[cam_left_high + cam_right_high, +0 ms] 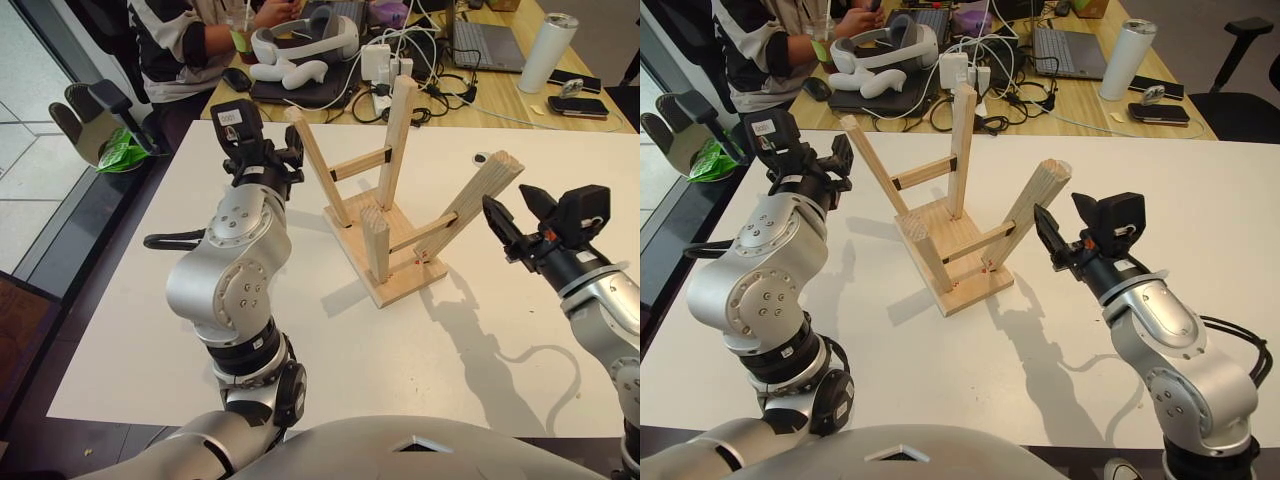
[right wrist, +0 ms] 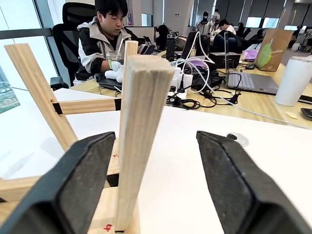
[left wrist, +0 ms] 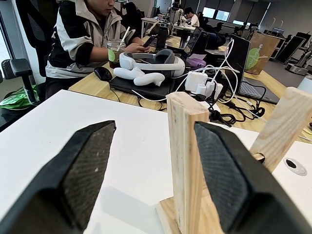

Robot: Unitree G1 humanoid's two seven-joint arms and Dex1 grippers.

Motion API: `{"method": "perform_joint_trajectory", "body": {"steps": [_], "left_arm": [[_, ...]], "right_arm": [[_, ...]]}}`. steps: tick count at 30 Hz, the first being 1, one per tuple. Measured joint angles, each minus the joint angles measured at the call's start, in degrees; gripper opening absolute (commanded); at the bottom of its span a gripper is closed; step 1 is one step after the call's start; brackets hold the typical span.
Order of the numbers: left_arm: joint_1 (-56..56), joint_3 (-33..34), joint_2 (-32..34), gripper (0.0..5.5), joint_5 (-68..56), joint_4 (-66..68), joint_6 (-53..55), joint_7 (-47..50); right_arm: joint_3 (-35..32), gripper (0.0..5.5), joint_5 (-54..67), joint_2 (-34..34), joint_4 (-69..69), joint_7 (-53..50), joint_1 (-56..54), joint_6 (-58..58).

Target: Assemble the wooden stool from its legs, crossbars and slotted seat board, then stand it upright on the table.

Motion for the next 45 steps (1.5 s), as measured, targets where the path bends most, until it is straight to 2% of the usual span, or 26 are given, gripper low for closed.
{"method": "perform_joint_trajectory", "body": {"steps": [2,9,14,16,24,29,35,40,41,45], "left_arm": [[0.1,-0.1,-0.1,3.04,0.6,0.0,0.0,-0.3],[0.4,-1.4,-1.1,3.04,2.9,0.0,-0.1,-2.0],[0.5,-2.1,-1.1,3.04,4.6,0.0,-0.1,-3.3],[0.5,-2.2,-1.0,3.04,5.2,0.0,-0.1,-3.8],[0.5,-2.7,-1.0,3.04,7.3,0.2,-0.2,-5.5],[0.5,-3.4,-1.0,3.04,8.2,0.2,-0.2,-6.4],[0.5,-3.5,-1.0,3.04,9.0,0.3,-0.2,-7.5],[0.5,-3.8,-0.9,3.04,9.6,0.4,-0.2,-8.5],[0.5,-3.8,-0.9,3.04,9.7,0.4,-0.3,-8.6],[0.4,-3.7,-0.6,3.04,10.3,0.4,-0.3,-8.7]], "right_arm": [[-0.2,3.43,3.0,1.1,0.8,0.0,-1.6,1.1],[-3.3,2.35,15.6,3.9,8.0,-1.7,-8.0,4.7],[-7.4,1.51,29.8,7.5,15.1,-14.4,-9.4,6.7],[-8.3,1.41,34.8,8.1,16.5,-19.1,-9.8,6.3],[-8.2,1.22,47.3,10.4,18.7,-32.2,-9.3,0.6],[-7.4,1.07,52.9,14.1,19.5,-40.2,-6.6,-5.1],[-7.0,1.04,52.2,16.4,19.7,-47.1,-5.3,-10.7],[-7.1,1.04,48.8,18.1,19.8,-49.0,-4.9,-14.5],[-7.0,1.40,48.2,18.1,19.8,-49.0,-4.9,-14.8],[-6.7,2.10,44.8,18.4,20.1,-51.5,-4.6,-15.3]]}}
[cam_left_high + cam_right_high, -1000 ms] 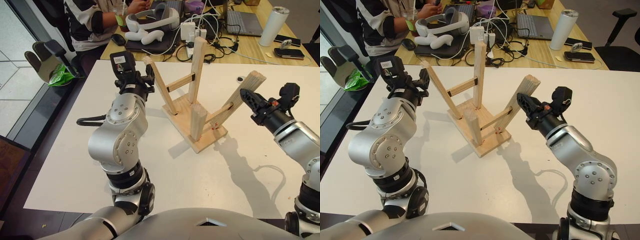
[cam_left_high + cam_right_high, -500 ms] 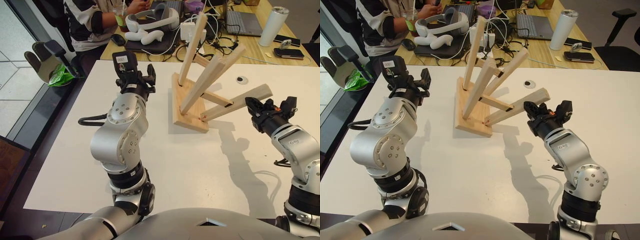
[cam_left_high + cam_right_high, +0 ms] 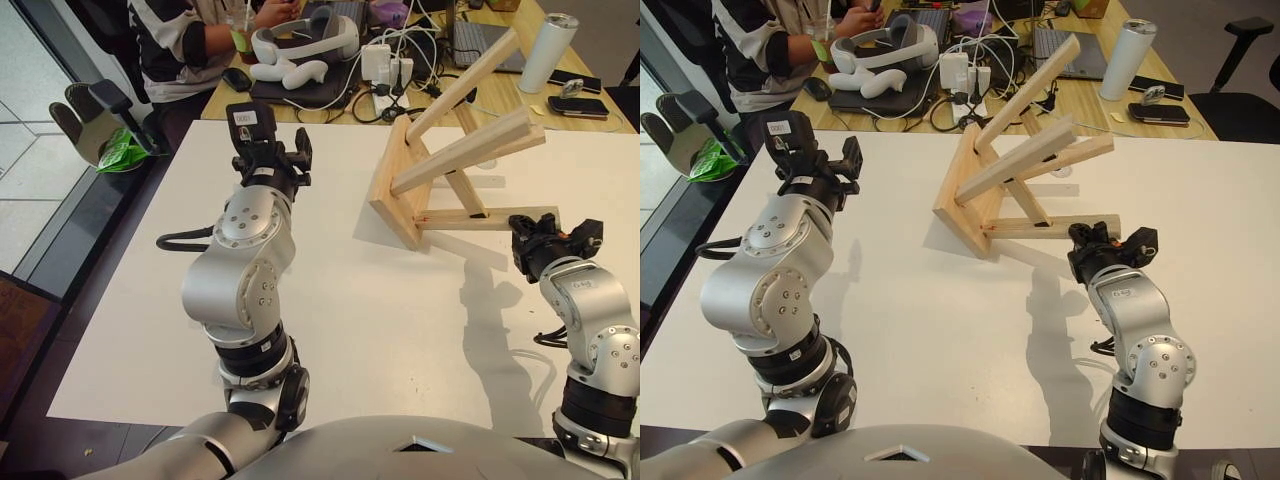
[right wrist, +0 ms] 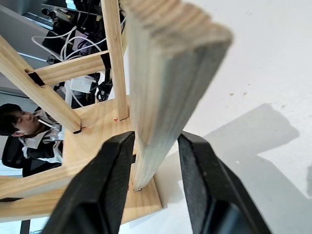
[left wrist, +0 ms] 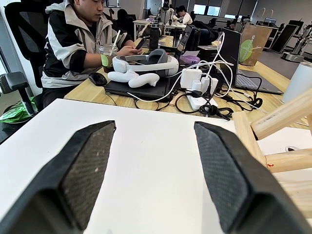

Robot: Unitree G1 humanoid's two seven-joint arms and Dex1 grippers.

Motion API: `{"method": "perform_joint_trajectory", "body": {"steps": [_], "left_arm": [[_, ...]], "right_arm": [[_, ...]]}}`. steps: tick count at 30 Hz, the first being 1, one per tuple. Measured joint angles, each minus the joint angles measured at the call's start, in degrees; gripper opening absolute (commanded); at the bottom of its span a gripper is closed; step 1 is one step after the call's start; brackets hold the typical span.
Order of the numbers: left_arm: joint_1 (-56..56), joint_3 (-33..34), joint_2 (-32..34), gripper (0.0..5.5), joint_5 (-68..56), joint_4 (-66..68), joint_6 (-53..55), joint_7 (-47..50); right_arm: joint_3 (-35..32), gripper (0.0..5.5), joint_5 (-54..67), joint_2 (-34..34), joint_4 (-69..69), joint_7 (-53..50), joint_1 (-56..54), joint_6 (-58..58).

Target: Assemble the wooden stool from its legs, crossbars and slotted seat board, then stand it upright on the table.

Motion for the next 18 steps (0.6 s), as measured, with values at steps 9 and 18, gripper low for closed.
{"method": "perform_joint_trajectory", "body": {"steps": [9,18], "left_arm": [[-0.3,0.2,0.6,3.04,0.9,0.0,0.0,-0.9],[-0.3,0.3,0.7,3.04,1.5,-0.1,-0.1,-1.5]], "right_arm": [[-0.4,3.51,-4.1,5.2,-1.3,-10.2,1.2,-4.6],[7.3,4.95,-4.0,-2.7,-10.6,-10.8,3.1,5.8]]}}
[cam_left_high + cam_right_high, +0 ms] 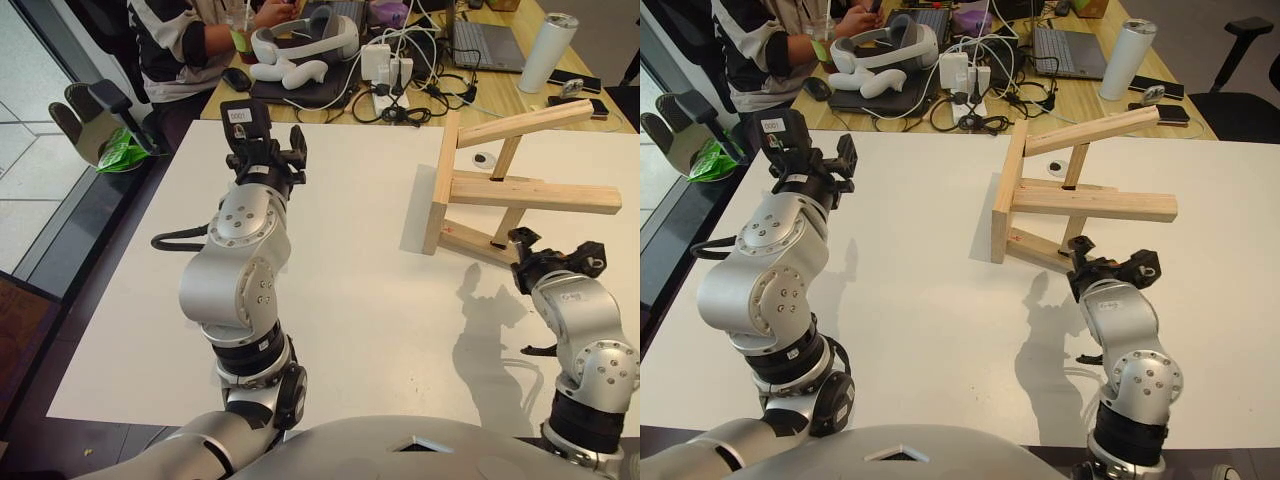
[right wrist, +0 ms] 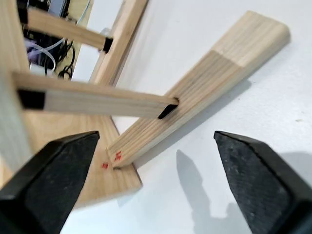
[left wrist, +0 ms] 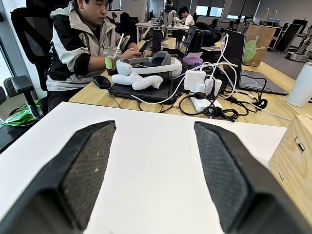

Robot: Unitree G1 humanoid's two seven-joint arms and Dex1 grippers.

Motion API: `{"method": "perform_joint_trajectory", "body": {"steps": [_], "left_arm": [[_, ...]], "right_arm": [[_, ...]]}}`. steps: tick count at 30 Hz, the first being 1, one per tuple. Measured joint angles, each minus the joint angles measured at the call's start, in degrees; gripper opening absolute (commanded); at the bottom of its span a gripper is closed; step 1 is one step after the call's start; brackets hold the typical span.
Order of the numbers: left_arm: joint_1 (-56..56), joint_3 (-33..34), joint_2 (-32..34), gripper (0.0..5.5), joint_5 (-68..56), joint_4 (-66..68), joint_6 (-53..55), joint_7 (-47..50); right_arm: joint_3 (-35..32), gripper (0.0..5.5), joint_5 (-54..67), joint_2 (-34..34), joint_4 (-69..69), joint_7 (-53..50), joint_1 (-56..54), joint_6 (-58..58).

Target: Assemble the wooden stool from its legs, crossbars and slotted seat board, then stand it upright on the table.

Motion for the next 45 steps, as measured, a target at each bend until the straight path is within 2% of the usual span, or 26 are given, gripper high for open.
{"method": "perform_joint_trajectory", "body": {"steps": [3,5,7,9,12,16,19,23,27,34,42,43,44,45], "left_arm": [[0.0,0.0,0.0,3.04,0.1,-0.1,0.0,-0.2],[0.0,0.0,0.0,3.04,0.2,-0.1,-0.1,-0.2],[0.0,0.0,-0.1,3.04,0.7,-0.1,-0.1,-0.2],[0.0,0.0,-0.2,3.04,0.9,-0.1,-0.3,-0.2],[0.1,-0.2,-0.7,3.04,1.1,0.1,-0.6,-0.3],[0.0,-0.7,-1.2,3.04,1.1,1.3,-1.5,-0.6],[-0.2,-1.1,-1.3,3.04,1.1,1.7,-1.9,-1.0],[-0.3,-1.6,-1.3,3.04,1.1,2.0,-2.1,-1.1],[-0.3,-2.2,-1.3,3.04,1.2,2.1,-2.5,-1.2],[0.6,-2.4,-1.2,3.04,1.2,2.3,-2.6,-1.8],[0.7,-2.4,-1.0,3.04,1.2,2.6,-2.7,-2.3],[0.7,-2.4,-1.0,3.04,1.2,2.7,-2.7,-2.3],[0.7,-2.3,-0.9,3.04,1.2,2.8,-2.7,-2.4],[0.7,-2.3,-0.8,3.04,1.2,2.9,-2.7,-2.5]], "right_arm": [[7.6,5.37,-3.3,-13.3,-6.2,13.1,-1.7,12.7],[11.4,5.37,-7.8,-20.9,-8.0,21.7,-4.2,18.8],[13.8,5.37,-14.9,-24.8,-8.1,26.9,-6.4,21.0],[16.5,5.37,-22.2,-25.5,-6.7,30.1,-8.2,21.5],[21.3,5.37,-31.8,-21.8,-1.8,32.4,-11.6,21.4],[26.7,5.37,-41.4,-8.6,6.7,33.5,-15.6,19.6],[28.9,5.37,-48.3,-1.3,12.7,34.6,-17.6,17.6],[30.9,5.37,-56.7,3.4,18.3,37.2,-18.4,15.9],[29.6,5.37,-62.6,6.2,21.1,37.6,-17.0,15.2],[23.4,5.37,-69.4,12.3,24.1,37.8,-16.3,13.4],[19.9,5.37,-74.4,15.8,24.2,41.0,-16.3,11.4],[19.6,5.08,-74.7,16.2,24.3,41.2,-16.3,11.3],[19.4,5.08,-75.3,16.6,24.3,41.9,-16.2,11.3],[19.3,4.84,-75.5,16.9,24.3,42.3,-16.0,11.2]]}}
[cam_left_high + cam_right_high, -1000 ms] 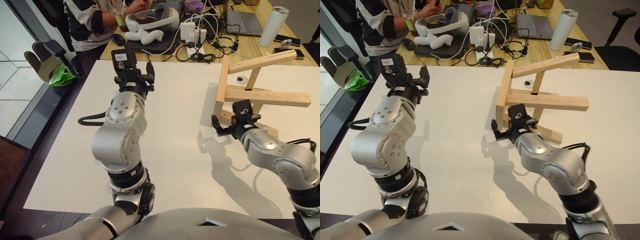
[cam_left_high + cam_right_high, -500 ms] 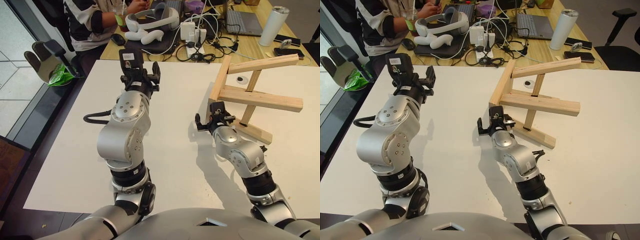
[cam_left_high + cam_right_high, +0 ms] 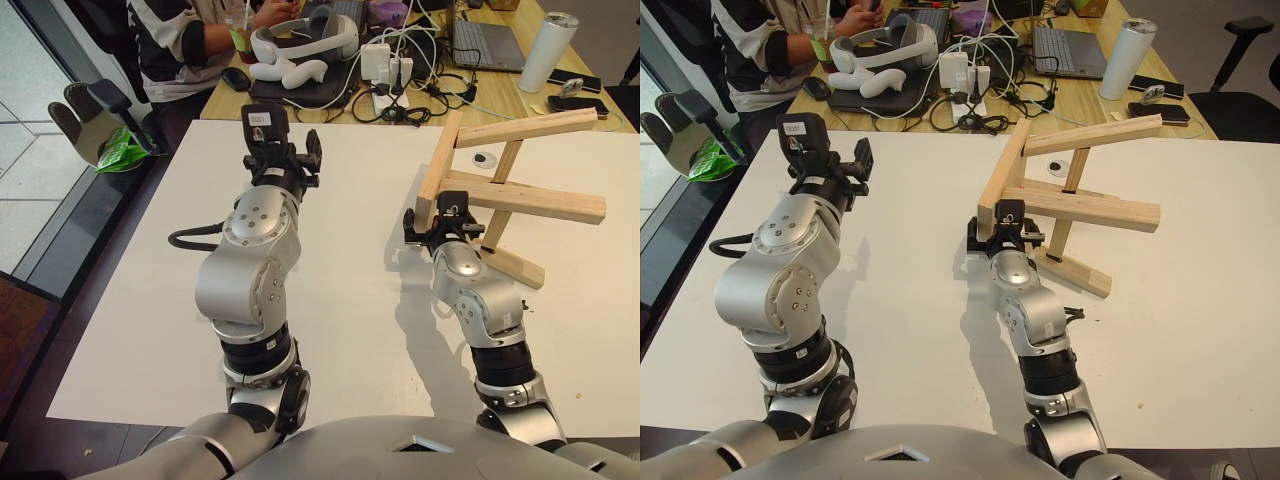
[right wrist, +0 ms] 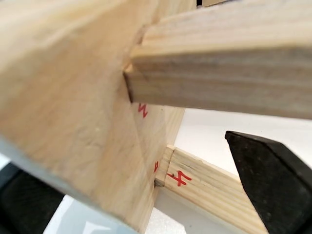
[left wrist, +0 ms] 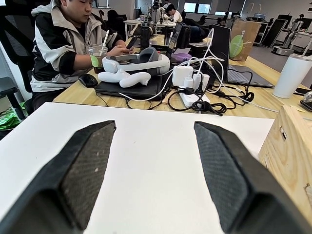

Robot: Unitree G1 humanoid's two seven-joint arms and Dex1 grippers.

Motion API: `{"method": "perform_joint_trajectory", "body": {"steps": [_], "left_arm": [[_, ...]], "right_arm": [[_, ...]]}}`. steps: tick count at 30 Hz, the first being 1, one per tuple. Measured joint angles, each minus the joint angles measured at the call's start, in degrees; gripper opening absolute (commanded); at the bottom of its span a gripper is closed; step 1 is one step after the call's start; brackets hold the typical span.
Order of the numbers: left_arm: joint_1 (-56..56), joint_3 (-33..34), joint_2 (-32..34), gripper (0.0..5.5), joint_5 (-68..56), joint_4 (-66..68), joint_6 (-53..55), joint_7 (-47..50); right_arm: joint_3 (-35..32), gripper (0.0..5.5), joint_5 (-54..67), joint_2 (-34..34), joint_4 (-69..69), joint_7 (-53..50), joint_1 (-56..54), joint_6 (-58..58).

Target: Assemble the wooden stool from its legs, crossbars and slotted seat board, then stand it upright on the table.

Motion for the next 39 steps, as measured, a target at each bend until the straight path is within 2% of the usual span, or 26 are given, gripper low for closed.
{"method": "perform_joint_trajectory", "body": {"steps": [2,4,8,11,18,24,39], "left_arm": [[0.0,0.0,0.3,3.04,0.0,0.4,0.0,-0.3],[0.0,0.1,0.4,3.04,0.0,0.5,0.0,-0.4],[0.0,0.2,0.0,3.04,0.0,0.9,-2.1,-0.5],[0.8,0.3,-0.6,3.04,-0.1,1.0,-4.7,-0.6],[1.3,0.3,-0.6,3.04,-0.1,1.6,-6.0,-0.8],[1.3,0.3,-0.6,3.04,-0.1,1.7,-6.1,-1.0],[1.3,-0.3,-0.4,3.04,0.0,2.0,-6.3,-1.5]], "right_arm": [[-0.1,4.40,-0.8,0.9,0.0,1.1,0.7,0.0],[-0.2,4.40,-0.8,2.1,0.2,2.7,1.0,-0.8],[-0.1,4.00,-1.3,4.1,2.5,5.4,1.1,-7.6],[-1.2,3.45,-2.0,4.2,5.2,6.4,1.6,-13.2],[0.1,2.27,-7.4,4.1,6.3,4.9,1.4,-13.8],[0.0,1.47,-9.7,4.1,6.3,5.0,1.8,-14.5],[-2.7,1.39,-6.3,4.3,4.2,8.2,1.9,-15.5]]}}
